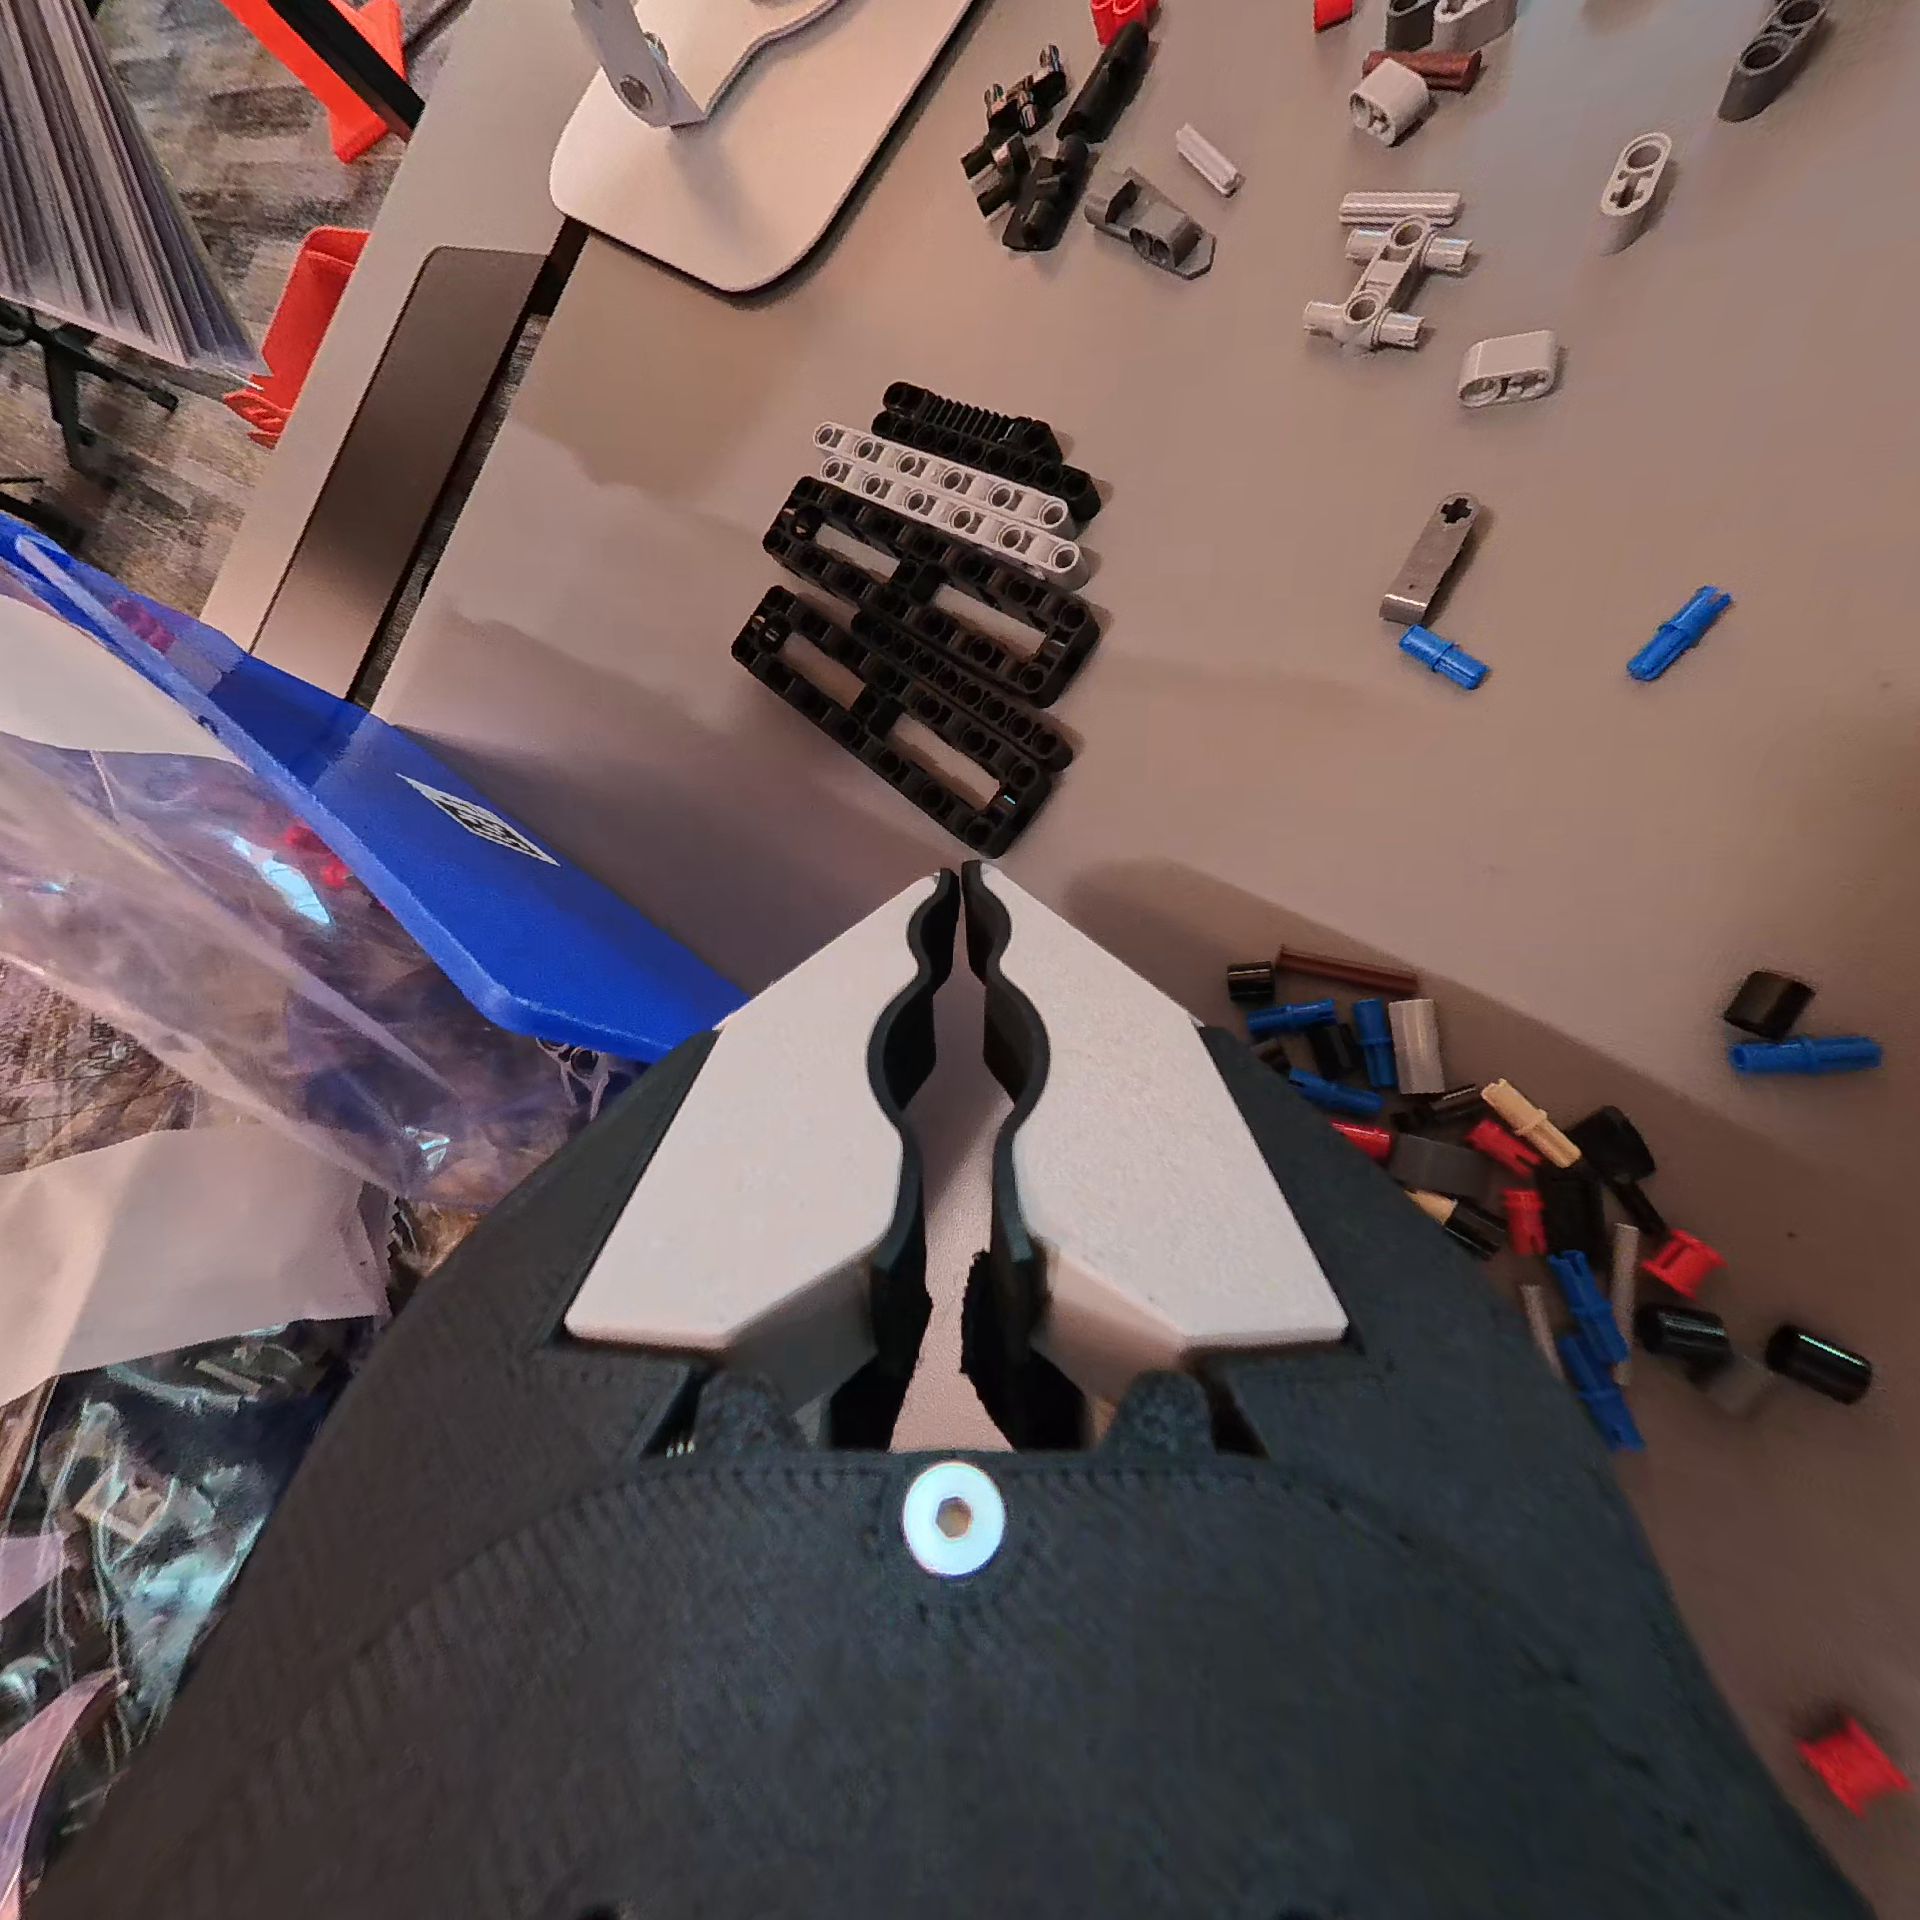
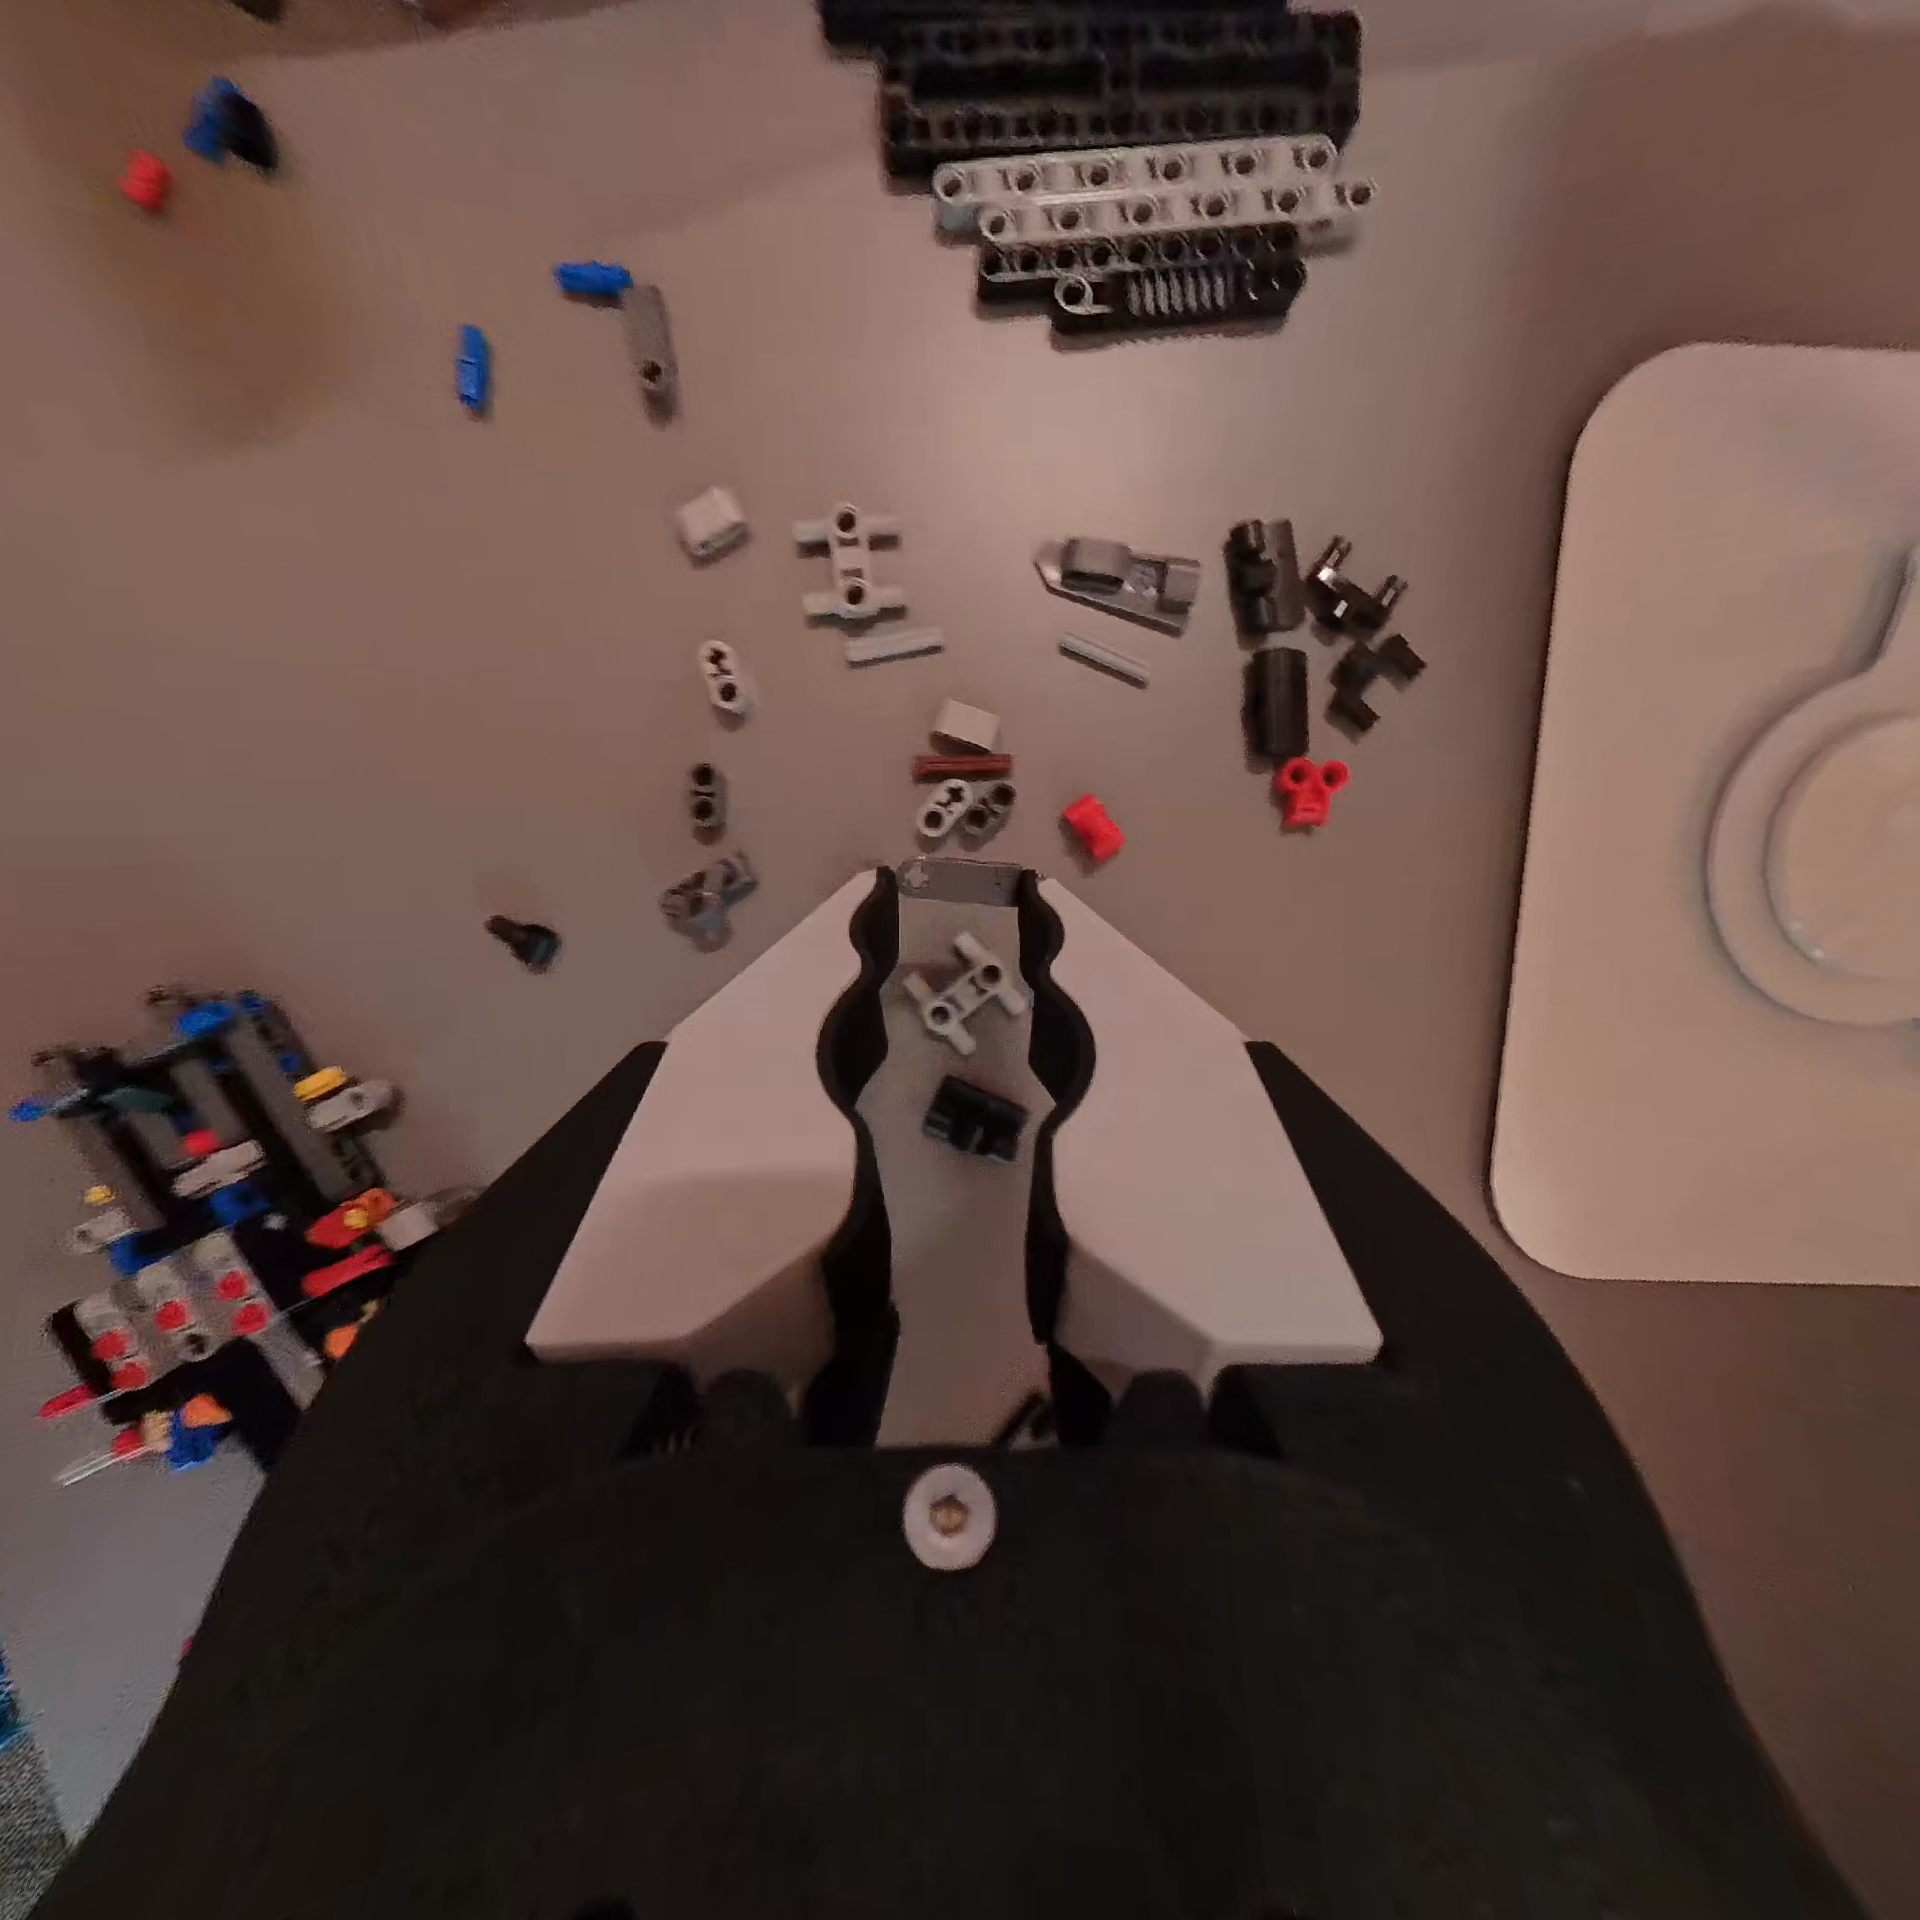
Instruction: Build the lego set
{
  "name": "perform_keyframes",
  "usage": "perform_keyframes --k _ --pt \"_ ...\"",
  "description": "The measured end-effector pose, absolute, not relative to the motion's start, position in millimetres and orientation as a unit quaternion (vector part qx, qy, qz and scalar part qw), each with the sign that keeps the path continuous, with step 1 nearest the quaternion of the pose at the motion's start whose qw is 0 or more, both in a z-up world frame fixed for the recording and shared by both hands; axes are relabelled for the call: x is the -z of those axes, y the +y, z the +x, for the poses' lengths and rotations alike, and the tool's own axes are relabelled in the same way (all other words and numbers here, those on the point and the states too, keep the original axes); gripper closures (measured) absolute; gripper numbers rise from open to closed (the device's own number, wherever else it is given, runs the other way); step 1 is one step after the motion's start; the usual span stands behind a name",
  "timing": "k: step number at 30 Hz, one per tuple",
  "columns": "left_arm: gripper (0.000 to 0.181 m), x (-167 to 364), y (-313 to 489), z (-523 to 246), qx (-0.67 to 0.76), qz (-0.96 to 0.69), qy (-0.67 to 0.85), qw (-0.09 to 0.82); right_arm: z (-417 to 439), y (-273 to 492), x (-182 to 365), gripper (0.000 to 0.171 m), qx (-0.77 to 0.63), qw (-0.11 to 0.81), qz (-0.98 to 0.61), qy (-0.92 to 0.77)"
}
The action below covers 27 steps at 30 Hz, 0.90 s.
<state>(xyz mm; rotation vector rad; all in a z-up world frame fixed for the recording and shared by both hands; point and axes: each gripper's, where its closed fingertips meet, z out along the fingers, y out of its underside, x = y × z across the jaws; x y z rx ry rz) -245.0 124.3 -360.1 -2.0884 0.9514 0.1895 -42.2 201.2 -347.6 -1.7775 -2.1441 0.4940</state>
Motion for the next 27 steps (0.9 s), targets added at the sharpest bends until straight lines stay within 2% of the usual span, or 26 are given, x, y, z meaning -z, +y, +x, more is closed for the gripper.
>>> perform_keyframes --k 6,14,18,20,21,27 --pt "0.181 359.5 124.4 -243.8 -0.075 -0.827 0.378 0.409 -44.3 129.3 327.5 0.151 -0.229 0.125 -0.580 -0.771" --pt "0.181 360.4 124.0 -243.3 -0.071 -0.828 0.377 0.408 -74.3 37.2 372.6 0.151 -0.220 0.066 -0.487 -0.843" --pt "0.181 358.0 123.2 -242.2 -0.073 -0.826 0.380 0.411 -86.6 32.6 389.1 0.149 -0.179 0.088 -0.466 -0.862" --pt "0.181 356.8 122.7 -241.2 -0.075 -0.824 0.383 0.411 -89.2 31.4 389.4 0.136 -0.186 0.083 -0.475 -0.856" --pt "0.181 356.2 122.4 -240.7 -0.076 -0.823 0.384 0.411 -89.3 34.2 388.3 0.135 -0.183 0.086 -0.479 -0.854" --pt "0.181 352.5 122.0 -242.4 -0.080 -0.822 0.382 0.415 -58.8 80.6 361.8 0.146 -0.173 0.100 -0.521 -0.830"
